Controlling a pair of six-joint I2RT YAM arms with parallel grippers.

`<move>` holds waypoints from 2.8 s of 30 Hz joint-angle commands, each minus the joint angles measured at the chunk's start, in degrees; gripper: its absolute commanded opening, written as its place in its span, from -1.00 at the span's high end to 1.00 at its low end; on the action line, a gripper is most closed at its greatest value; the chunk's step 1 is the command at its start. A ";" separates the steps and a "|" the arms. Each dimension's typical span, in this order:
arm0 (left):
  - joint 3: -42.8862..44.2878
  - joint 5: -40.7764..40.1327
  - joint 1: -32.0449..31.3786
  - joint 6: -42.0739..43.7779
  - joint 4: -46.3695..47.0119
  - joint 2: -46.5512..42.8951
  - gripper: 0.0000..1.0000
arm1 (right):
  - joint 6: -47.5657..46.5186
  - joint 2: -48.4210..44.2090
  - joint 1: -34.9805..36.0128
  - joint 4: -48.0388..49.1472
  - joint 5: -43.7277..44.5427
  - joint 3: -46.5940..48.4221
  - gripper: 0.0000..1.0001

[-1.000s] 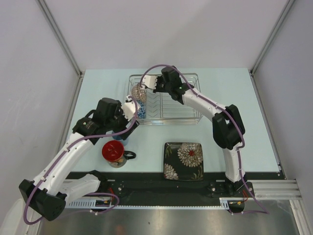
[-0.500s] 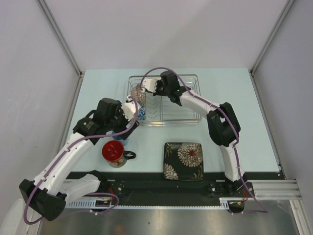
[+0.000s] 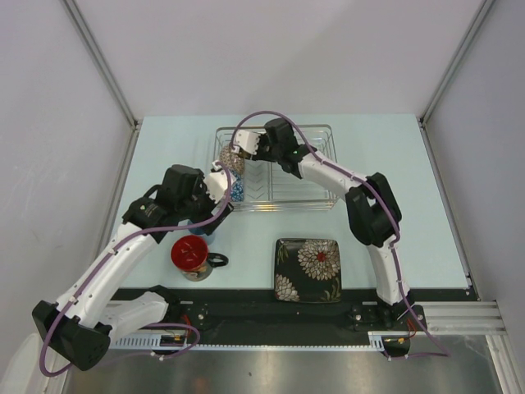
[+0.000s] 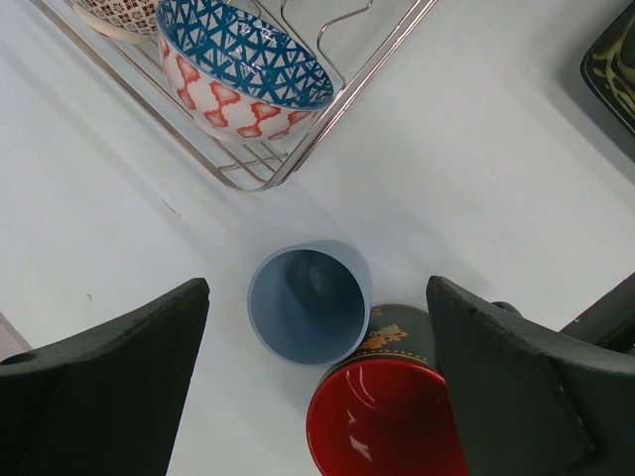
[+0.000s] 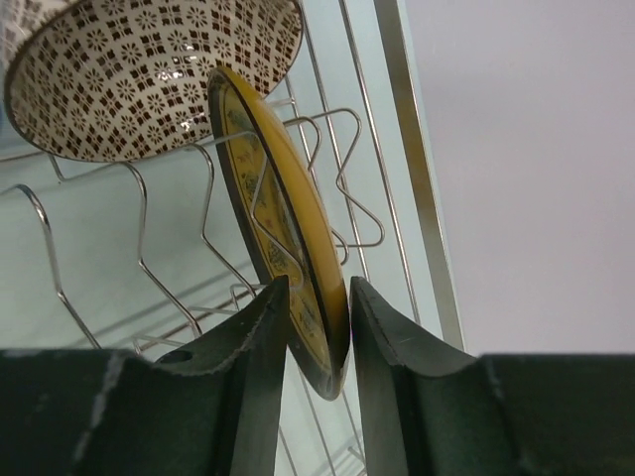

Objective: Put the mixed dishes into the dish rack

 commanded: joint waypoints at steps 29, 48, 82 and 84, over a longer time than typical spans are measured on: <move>0.59 -6.84 -25.70 2.75 -2.25 5.08 -0.91 | 86.94 -50.31 -10.04 -34.91 6.35 -37.96 -0.99; -5.47 -10.19 -36.35 -0.86 8.38 18.97 -0.88 | 107.89 -76.00 -8.02 -32.74 -2.47 -76.52 -0.77; 2.08 -6.58 -38.72 -1.56 22.45 37.78 -0.85 | 109.40 -71.34 -1.25 -11.27 -11.61 -77.43 0.92; 3.83 -6.93 -38.72 -1.91 21.04 36.65 -0.84 | 108.60 -72.22 0.07 -12.68 -10.30 -75.83 1.00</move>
